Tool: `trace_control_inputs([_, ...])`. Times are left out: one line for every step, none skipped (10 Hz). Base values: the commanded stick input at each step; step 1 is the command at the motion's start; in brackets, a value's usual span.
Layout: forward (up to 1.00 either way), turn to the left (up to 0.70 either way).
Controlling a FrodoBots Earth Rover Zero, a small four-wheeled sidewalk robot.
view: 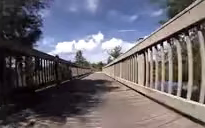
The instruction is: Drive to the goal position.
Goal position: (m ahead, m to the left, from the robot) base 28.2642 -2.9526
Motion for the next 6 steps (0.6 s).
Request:
trace_control_inputs([0.85, 0.00])
trace_control_inputs([0.85, 0.00])
trace_control_inputs([0.85, 0.00])
trace_control_inputs([0.85, 0.00])
trace_control_inputs([0.85, 0.00])
trace_control_inputs([0.85, 0.00])
